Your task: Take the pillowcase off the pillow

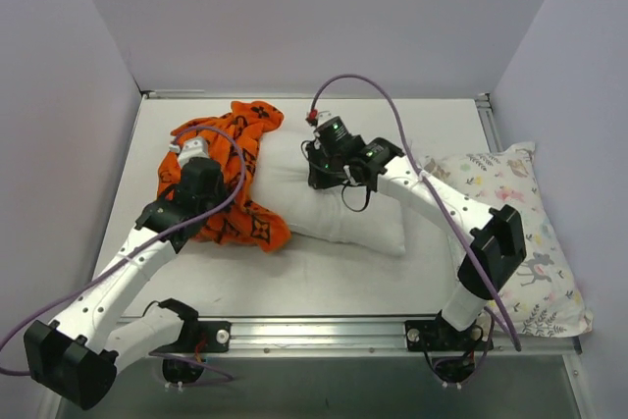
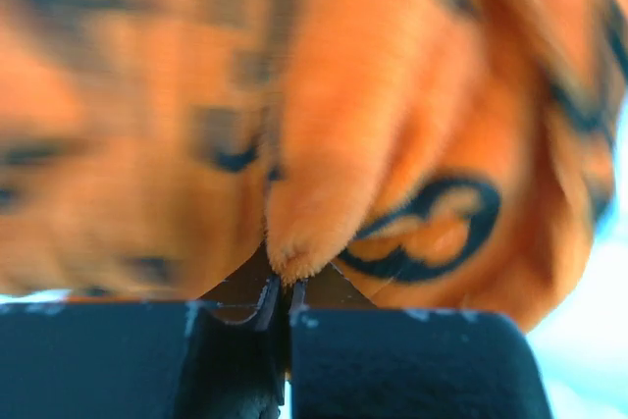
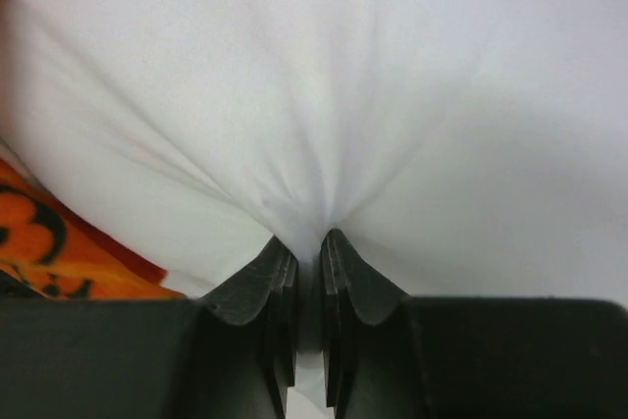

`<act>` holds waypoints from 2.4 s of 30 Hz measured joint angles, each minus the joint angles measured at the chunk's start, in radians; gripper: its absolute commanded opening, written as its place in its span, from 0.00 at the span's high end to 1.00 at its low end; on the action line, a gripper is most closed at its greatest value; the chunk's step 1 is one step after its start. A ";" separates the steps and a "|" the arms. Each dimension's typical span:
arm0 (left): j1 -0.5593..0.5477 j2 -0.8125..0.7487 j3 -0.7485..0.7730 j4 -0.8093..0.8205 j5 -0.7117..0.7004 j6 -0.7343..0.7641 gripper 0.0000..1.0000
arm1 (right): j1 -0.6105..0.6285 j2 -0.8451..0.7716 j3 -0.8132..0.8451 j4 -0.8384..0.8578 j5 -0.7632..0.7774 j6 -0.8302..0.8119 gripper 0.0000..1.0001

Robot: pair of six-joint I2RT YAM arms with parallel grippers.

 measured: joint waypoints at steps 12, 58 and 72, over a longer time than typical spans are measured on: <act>0.600 -0.050 -0.058 -0.039 0.048 0.042 1.00 | -0.178 -0.142 0.148 -0.131 0.013 0.002 1.00; 0.648 0.085 -0.041 0.101 0.375 0.061 1.00 | 0.309 0.266 0.196 0.111 0.785 -0.636 1.00; 0.641 0.156 0.091 0.033 0.386 0.061 0.93 | 0.245 -0.002 0.330 -0.212 0.587 -0.428 1.00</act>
